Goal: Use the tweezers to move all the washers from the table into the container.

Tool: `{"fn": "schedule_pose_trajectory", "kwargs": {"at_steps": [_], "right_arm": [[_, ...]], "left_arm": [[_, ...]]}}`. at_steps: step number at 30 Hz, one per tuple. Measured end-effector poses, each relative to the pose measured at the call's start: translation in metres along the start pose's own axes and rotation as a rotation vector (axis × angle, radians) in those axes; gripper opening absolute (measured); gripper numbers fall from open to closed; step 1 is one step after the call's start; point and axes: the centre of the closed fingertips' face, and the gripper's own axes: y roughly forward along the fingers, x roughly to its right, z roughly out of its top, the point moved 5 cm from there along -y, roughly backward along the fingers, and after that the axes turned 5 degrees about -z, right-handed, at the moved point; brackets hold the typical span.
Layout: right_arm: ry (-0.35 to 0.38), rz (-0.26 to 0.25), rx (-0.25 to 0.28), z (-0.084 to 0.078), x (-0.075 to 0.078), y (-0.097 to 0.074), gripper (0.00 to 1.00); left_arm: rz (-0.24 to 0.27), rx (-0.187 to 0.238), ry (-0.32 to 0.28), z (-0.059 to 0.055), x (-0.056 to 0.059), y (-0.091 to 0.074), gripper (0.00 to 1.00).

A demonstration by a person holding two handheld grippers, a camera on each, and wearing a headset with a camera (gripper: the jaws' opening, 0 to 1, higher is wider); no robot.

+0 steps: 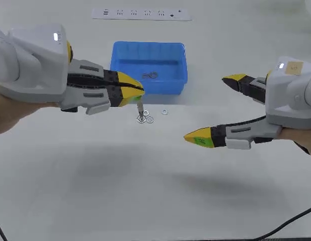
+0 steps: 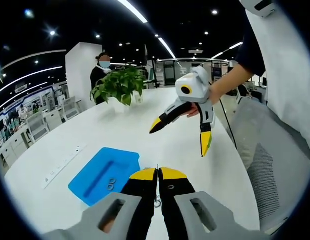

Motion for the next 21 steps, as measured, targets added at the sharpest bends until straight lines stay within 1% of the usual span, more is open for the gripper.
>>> {"fn": "schedule_pose_trajectory", "kwargs": {"at_steps": [5,9,13,14,21], "right_arm": [[0.011,0.006,-0.002,-0.0025,-0.0010,0.0006,1.00],[0.014,0.009,-0.004,-0.0029,-0.0012,0.0004,1.00],[0.018,0.008,-0.003,-0.0024,-0.0013,-0.0004,1.00],[0.017,0.010,-0.003,-0.0023,-0.0018,-0.0008,1.00],[0.028,0.027,-0.001,-0.0030,-0.0074,0.0008,0.99]], "left_arm": [[-0.008,-0.012,-0.003,-0.0015,0.0012,0.0037,0.05],[-0.012,-0.005,-0.018,-0.0031,0.0032,0.0034,0.05],[-0.014,0.001,-0.010,-0.0024,0.0055,0.0039,0.05],[-0.012,0.002,-0.010,-0.0032,0.0038,0.0035,0.05],[-0.007,0.003,-0.011,-0.0017,0.0020,0.0046,0.05]]}}
